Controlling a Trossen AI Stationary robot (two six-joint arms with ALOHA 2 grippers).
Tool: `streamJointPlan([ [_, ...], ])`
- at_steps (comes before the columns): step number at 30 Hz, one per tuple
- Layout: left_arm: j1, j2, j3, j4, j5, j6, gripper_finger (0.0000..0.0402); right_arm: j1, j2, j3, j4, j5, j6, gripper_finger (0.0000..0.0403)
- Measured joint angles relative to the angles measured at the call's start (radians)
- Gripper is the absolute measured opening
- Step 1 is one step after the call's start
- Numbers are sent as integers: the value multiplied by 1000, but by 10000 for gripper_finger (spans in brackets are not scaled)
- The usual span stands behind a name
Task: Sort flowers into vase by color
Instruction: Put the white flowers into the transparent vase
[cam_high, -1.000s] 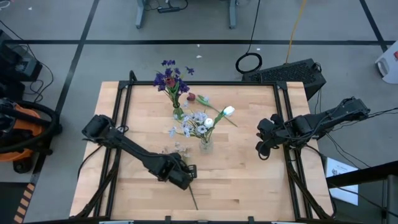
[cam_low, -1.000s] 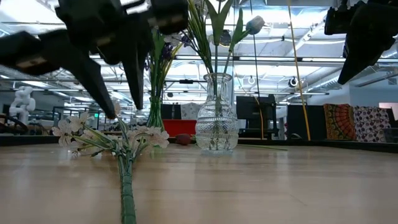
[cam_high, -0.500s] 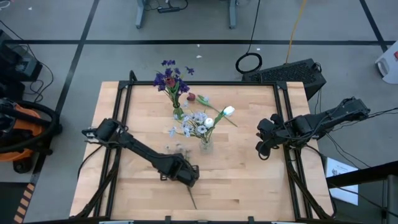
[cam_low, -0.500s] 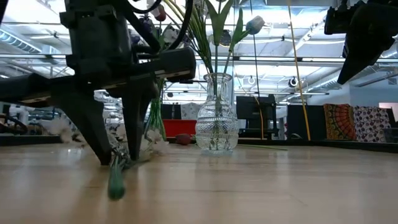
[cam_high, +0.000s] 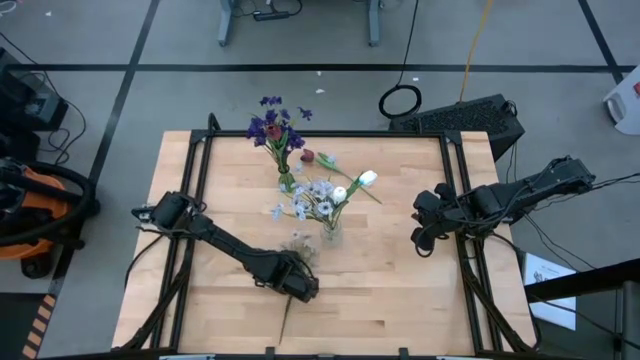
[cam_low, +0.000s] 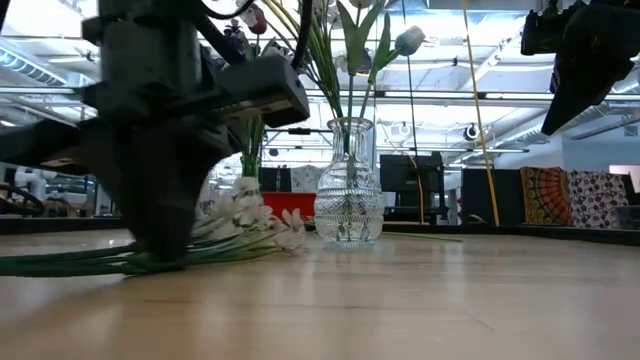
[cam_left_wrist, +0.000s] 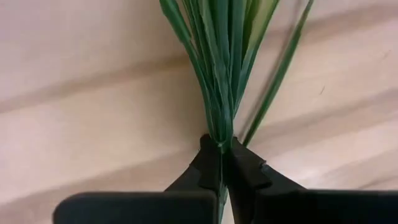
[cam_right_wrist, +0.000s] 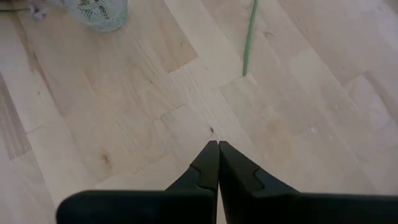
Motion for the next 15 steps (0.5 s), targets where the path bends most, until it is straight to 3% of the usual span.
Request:
streamJointPlan([
  [3, -17, -10, -1, -5, 18, -21, 12, 0, 0, 0, 0, 0, 0, 0],
  [5, -25, -24, -4, 2, 31, 44, 11, 0, 0, 0, 0, 0, 0, 0],
  [15, -51, -68, -5, 255, -59, 622, 10, 0, 0, 0, 4, 0, -12, 0],
])
